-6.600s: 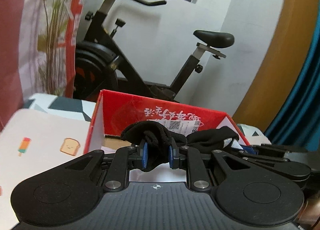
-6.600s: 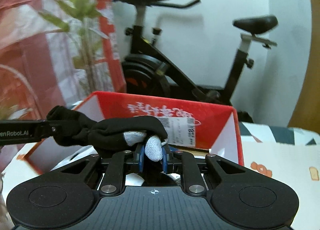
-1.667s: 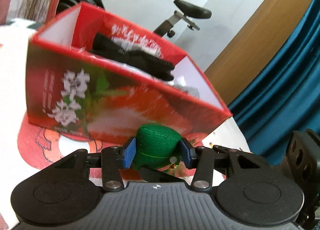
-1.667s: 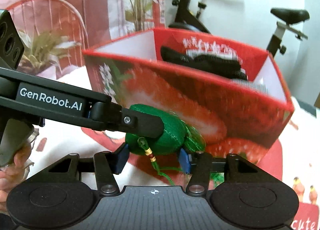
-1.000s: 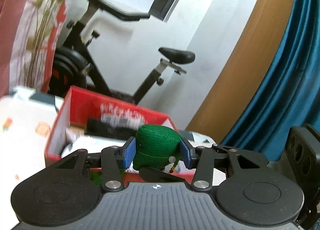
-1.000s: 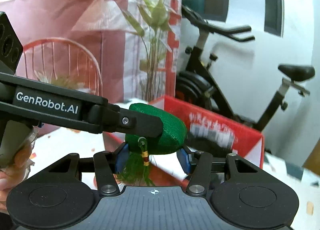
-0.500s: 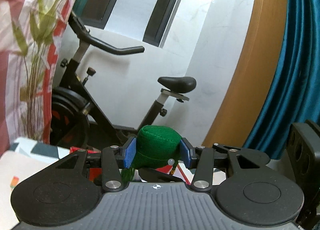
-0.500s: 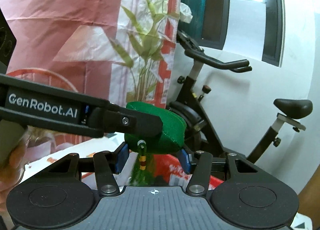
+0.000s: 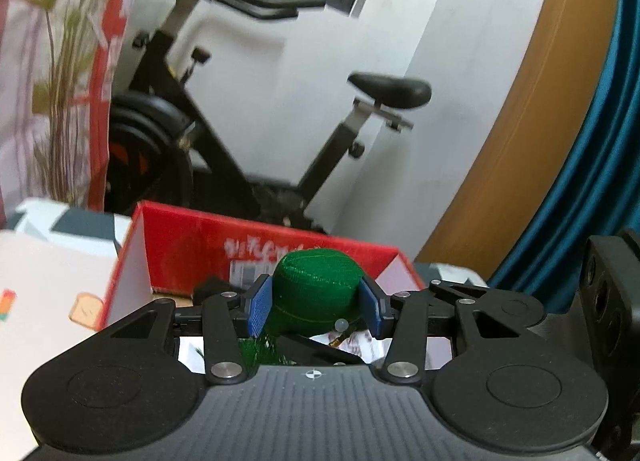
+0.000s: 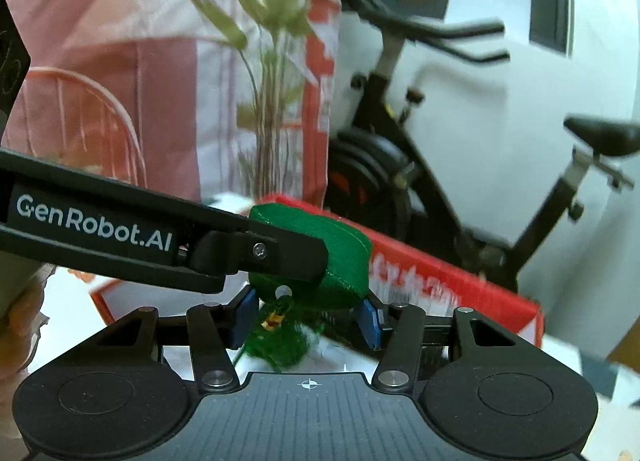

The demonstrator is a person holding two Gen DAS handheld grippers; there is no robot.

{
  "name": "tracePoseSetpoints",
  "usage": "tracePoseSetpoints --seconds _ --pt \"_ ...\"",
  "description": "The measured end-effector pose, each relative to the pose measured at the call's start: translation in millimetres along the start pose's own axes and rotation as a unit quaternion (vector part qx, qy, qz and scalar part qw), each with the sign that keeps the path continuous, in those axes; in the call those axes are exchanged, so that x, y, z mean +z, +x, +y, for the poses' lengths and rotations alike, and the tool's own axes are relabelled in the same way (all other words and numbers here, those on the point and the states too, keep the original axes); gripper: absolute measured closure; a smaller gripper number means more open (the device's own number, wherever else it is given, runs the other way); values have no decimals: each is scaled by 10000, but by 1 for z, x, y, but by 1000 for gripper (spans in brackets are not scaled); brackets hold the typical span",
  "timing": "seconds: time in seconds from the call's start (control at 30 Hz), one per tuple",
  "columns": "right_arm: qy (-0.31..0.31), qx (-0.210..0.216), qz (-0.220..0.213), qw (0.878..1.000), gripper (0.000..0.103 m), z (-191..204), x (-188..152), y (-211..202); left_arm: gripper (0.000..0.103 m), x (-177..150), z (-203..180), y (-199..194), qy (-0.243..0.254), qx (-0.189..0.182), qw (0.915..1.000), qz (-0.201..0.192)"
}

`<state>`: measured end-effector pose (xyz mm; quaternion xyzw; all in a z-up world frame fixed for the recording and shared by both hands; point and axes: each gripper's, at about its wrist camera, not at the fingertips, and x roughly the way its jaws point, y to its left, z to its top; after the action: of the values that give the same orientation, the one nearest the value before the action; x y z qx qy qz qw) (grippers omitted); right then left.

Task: Organize soft objects
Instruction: 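Open the left gripper to drop the green pouch into the box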

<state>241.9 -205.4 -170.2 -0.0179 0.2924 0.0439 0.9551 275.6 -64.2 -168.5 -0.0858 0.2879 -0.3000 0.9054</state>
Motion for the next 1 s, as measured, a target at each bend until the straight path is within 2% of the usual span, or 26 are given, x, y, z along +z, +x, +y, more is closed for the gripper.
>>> tracePoseSetpoints --seconds 0.13,0.27,0.4,0.47,0.5,0.57,0.63,0.7,0.73,0.83,0.87,0.93,1.0 --pt "244 -40 258 9994 54 -9 -12 14 53 -4 2 18 20 13 9998 219" --pt "638 -257 570 9960 54 -23 -20 22 54 -7 4 33 102 157 9991 371" --pt "1130 -404 684 9904 53 -40 -30 22 53 -9 8 32 232 405 9985 287" --pt "1180 -455 690 9896 50 -41 -31 21 52 -10 9 28 284 537 9979 234" --pt "1170 -555 704 9891 43 -40 -32 20 51 -10 10 25 287 606 9975 218" --pt "1290 -713 715 9865 36 -43 -31 19 44 -9 12 19 257 756 9967 129" --pt "1579 -791 696 9818 30 -48 -31 16 25 -8 14 9 220 913 9956 -24" --pt "1783 -863 704 9777 28 -51 -31 14 14 -5 15 3 262 1055 9940 -130" --pt "1855 -915 738 9756 23 -52 -32 13 10 -5 15 0 297 1113 9932 -162" --pt "1881 -1077 781 9731 13 -54 -36 7 2 -2 14 -9 325 1220 9918 -203" --pt "1864 -1101 803 9730 11 -53 -36 5 1 -1 14 -11 311 1237 9916 -212" --pt "1851 -1207 848 9716 2 -52 -38 0 0 0 15 -17 248 1250 9916 -204" --pt "1881 -1313 890 9693 1 -52 -40 -5 0 1 16 -20 196 1360 9904 -154"
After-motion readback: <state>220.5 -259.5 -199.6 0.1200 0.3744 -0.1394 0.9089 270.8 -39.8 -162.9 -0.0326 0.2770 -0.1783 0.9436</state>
